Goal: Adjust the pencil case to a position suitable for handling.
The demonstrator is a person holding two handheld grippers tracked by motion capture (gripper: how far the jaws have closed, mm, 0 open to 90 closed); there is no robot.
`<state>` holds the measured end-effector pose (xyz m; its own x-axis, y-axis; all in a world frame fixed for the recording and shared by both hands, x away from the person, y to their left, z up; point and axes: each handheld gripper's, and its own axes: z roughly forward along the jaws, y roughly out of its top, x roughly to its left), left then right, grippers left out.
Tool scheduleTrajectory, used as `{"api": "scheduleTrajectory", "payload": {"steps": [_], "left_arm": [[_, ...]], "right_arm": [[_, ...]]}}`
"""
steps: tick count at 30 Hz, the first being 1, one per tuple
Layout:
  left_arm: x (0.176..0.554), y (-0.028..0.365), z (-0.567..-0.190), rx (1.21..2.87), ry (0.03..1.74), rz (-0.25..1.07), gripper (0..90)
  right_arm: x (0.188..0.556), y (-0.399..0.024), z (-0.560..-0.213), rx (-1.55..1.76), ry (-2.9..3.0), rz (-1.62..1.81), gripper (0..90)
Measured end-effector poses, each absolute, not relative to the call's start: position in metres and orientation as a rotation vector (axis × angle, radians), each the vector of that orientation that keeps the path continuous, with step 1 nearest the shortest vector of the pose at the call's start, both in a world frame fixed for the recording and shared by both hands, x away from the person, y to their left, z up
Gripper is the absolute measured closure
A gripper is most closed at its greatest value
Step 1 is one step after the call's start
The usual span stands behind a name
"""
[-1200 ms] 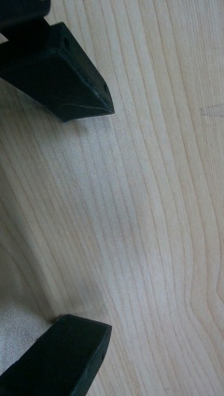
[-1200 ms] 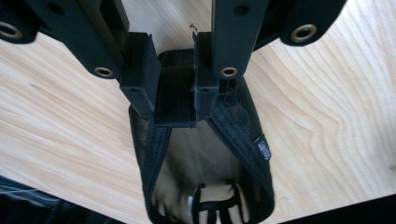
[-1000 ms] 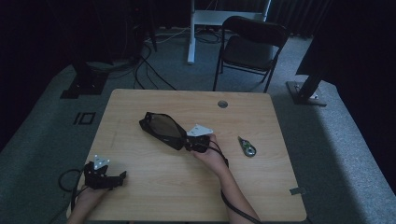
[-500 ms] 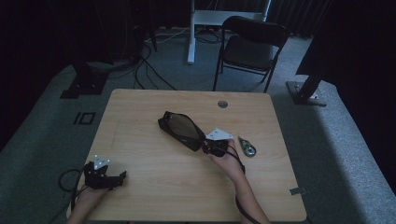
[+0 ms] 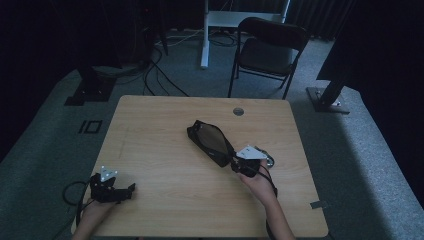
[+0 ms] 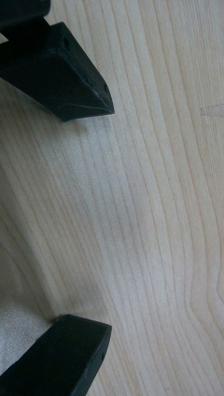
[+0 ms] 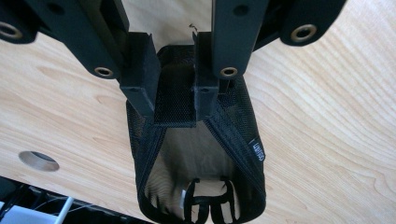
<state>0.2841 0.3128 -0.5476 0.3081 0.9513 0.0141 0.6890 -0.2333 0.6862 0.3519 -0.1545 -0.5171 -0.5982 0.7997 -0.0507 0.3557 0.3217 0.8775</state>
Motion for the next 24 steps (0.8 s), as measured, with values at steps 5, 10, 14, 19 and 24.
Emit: {"api": "scheduleTrajectory", "payload": {"steps": [5,10,14,19,24], "left_arm": [[0.284,0.313,-0.548,2.004,1.449,0.592,0.2],[0.284,0.313,-0.548,2.001,1.453,0.594,0.2],[0.284,0.313,-0.548,2.000,1.452,0.594,0.2],[0.284,0.313,-0.548,2.003,1.452,0.594,0.2],[0.284,0.313,-0.548,2.004,1.451,0.594,0.2]], "right_arm": [[0.339,-0.162,-0.520,1.016,2.092,1.208,73.3],[0.328,-0.171,-0.520,1.031,2.086,1.221,73.3],[0.315,-0.175,-0.518,1.036,2.072,1.208,73.3],[0.299,-0.176,-0.520,1.049,2.056,1.206,73.2],[0.287,-0.175,-0.522,1.050,2.050,1.210,73.2]]}}
